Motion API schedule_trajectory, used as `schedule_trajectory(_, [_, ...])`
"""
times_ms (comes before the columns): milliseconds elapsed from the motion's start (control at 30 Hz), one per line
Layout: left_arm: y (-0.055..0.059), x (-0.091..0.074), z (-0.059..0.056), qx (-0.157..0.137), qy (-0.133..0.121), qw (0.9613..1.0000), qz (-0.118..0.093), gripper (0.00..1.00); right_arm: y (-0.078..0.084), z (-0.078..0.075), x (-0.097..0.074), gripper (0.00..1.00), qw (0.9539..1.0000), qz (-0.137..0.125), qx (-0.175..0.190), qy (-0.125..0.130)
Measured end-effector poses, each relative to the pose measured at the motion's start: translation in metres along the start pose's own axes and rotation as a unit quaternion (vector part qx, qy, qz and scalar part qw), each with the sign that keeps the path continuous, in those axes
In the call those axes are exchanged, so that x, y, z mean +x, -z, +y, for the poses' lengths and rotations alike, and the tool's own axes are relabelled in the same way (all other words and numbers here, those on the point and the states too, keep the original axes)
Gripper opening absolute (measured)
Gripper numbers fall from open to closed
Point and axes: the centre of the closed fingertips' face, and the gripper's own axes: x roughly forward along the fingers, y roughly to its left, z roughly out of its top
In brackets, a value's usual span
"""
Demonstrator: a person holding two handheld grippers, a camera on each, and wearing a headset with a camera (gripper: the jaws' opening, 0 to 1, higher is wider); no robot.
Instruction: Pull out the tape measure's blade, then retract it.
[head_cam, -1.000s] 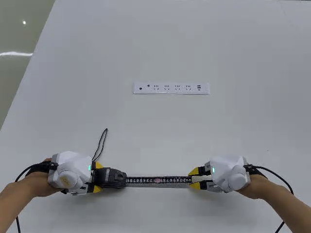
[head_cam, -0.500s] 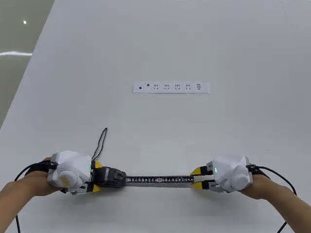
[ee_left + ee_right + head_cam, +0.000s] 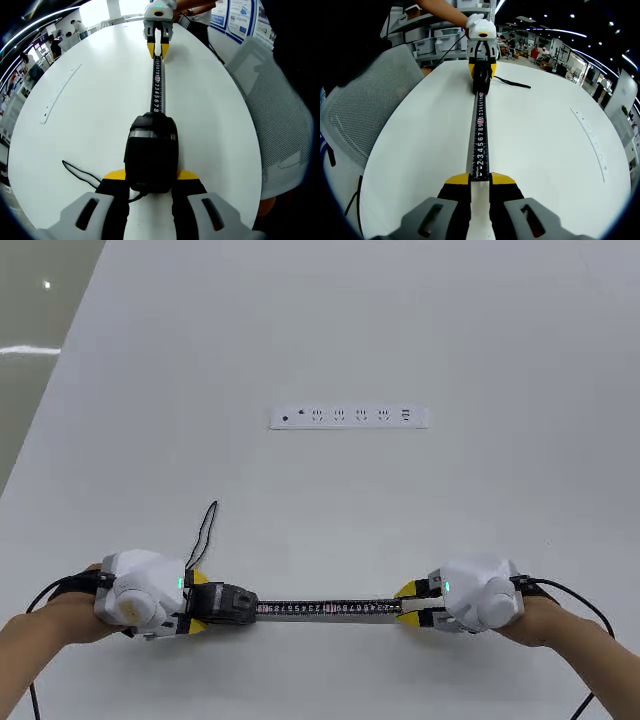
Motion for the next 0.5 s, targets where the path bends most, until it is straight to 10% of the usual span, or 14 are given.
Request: schedule_trajectory(500, [0.0001,0.0001,0.0009,-0.001,0.001,1.0,0.0,0.28,0.0066,0.0004,-0.0045,0.11,1.0,0.004,0.003,0.002])
